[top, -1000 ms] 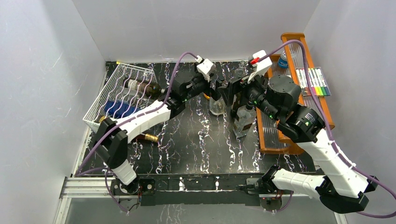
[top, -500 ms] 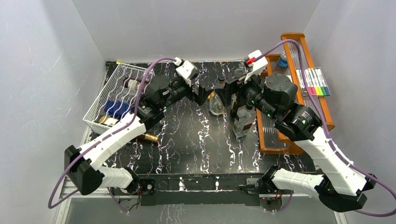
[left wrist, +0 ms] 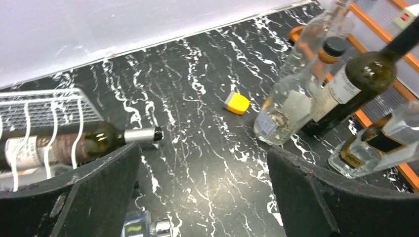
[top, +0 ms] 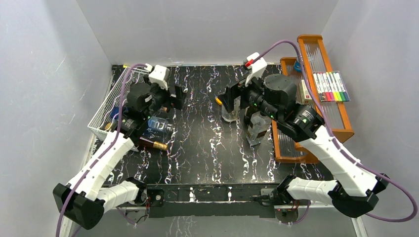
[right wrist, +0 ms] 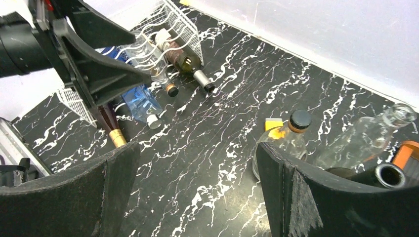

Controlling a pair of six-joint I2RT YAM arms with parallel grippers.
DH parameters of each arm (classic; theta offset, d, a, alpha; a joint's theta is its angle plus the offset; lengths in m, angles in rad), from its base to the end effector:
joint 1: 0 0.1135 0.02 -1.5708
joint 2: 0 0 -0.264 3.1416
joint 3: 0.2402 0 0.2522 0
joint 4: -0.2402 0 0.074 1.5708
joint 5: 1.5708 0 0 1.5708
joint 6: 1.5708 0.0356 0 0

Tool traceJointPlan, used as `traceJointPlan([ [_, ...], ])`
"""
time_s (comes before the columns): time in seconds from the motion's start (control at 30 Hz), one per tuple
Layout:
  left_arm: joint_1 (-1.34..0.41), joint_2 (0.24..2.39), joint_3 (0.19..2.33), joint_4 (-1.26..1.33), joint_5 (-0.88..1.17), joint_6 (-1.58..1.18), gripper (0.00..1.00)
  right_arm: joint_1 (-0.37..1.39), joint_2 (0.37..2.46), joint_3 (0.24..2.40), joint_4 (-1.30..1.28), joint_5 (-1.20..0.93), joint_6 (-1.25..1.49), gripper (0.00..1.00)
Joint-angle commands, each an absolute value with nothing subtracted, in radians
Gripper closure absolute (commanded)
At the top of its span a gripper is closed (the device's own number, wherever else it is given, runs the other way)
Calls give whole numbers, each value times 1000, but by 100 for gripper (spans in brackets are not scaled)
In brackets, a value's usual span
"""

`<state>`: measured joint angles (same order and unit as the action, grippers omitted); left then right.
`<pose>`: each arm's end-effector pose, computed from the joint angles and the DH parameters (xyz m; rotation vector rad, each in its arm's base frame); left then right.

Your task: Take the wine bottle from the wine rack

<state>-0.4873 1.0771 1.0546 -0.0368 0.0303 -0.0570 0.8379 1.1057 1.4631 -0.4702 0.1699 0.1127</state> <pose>0.2209 -0.1183 0.3940 0.3749 1.6051 -0.4416 0.1506 0.1584 0.4791 -0.4848 1.6444 0.5692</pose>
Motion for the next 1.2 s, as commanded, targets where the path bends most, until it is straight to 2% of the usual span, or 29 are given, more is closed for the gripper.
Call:
traceJointPlan([
  [0.0, -416, 1038, 1082, -140, 2, -99, 2, 834, 1146, 1466, -388, 122, 132, 2],
  [0.17, -298, 1072, 1164, -300, -63, -139, 2, 834, 1226, 1474, -380, 66, 148, 2],
  [0.37, -175, 1049, 1207, -375, -86, -198, 2, 836, 1325, 1487, -364, -2, 195, 2],
  [0.77, -173, 957, 1294, -420, -136, -178, 2, 959, 1580, 1609, -362, -10, 337, 2],
  [1.17, -192, 860, 1317, -513, -234, -70, 2, 1034, 1894, 1755, -218, -58, 402, 2],
])
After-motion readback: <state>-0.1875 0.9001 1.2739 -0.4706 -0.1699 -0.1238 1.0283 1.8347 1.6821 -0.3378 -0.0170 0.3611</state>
